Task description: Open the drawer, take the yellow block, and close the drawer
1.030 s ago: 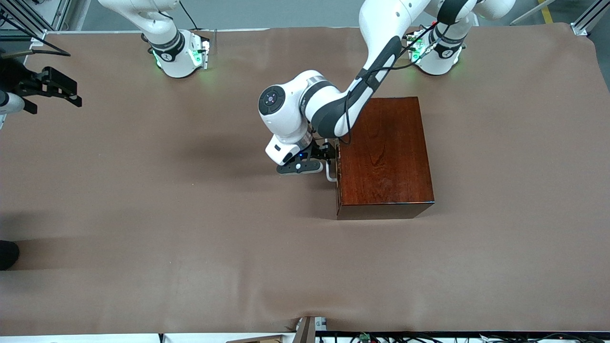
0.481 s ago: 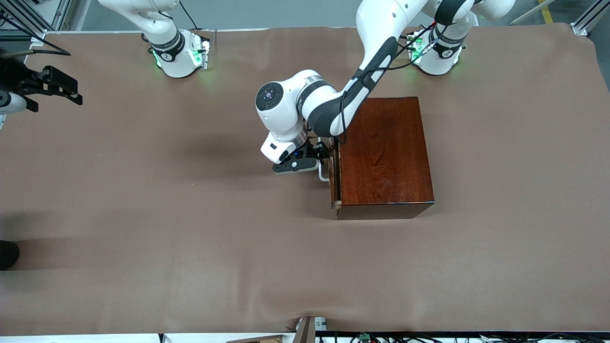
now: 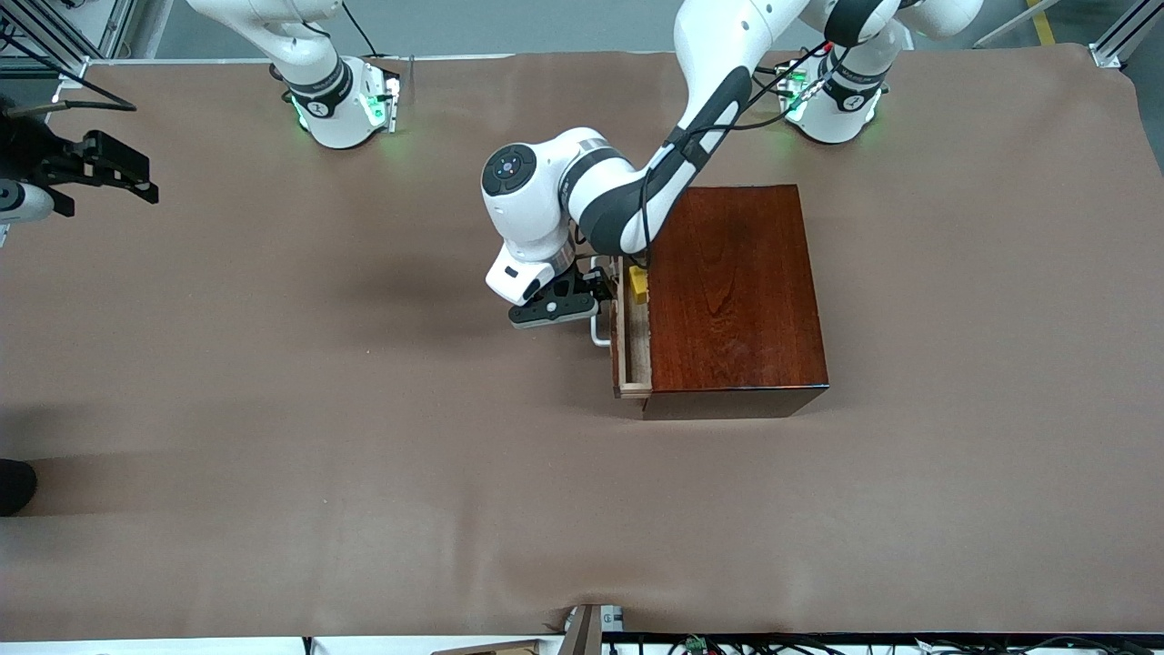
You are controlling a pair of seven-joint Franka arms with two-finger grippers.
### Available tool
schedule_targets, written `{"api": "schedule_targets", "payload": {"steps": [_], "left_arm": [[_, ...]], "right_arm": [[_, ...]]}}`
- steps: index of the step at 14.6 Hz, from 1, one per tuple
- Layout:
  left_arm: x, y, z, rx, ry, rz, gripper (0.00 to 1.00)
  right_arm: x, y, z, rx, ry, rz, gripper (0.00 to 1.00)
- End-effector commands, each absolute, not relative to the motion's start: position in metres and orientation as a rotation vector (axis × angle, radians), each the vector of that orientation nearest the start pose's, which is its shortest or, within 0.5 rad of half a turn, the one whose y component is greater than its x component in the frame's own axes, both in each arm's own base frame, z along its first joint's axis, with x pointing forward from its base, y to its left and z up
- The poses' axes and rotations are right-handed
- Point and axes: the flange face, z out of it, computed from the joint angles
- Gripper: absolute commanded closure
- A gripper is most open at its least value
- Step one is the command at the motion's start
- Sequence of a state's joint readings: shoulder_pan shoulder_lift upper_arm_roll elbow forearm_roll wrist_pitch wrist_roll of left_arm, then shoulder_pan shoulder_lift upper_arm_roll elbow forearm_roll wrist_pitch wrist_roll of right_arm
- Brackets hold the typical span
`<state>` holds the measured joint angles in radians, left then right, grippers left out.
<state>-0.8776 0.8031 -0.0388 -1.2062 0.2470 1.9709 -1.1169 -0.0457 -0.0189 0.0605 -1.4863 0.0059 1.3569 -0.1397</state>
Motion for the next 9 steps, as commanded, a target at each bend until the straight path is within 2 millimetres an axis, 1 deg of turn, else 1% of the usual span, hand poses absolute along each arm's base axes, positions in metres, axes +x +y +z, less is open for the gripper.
{"api": "schedule_targets", "payload": {"steps": [1, 2, 3, 4, 7, 9], "left_arm": [[0.459, -0.614, 0.298, -3.098, -0.239, -0.225, 0.00], [0.459, -0.616, 0.298, -3.113, -0.247, -0.236, 0.00], [0.454, -0.620, 0.296, -3.117, -0.253, -0.233, 0.00], [0.445, -0.627, 0.292, -3.120, -0.248, -0.237, 0.00], [0.444, -0.636, 0.293, -3.166, -0.299, -0.269, 0.00], [0.443, -0.640, 0.296, -3.191, -0.322, -0.287, 0.00]], "right_arm": [[0.527, 0.010, 0.659, -3.133, -0.257, 0.170, 0.00], [0.527, 0.010, 0.659, -3.135, -0.252, 0.170, 0.00], [0.527, 0.006, 0.658, -3.135, -0.240, 0.172, 0.00], [0.532, 0.004, 0.652, -3.134, -0.235, 0.189, 0.00], [0.532, 0.007, 0.652, -3.136, -0.242, 0.190, 0.00], [0.532, 0.002, 0.650, -3.127, -0.203, 0.195, 0.00]]}}
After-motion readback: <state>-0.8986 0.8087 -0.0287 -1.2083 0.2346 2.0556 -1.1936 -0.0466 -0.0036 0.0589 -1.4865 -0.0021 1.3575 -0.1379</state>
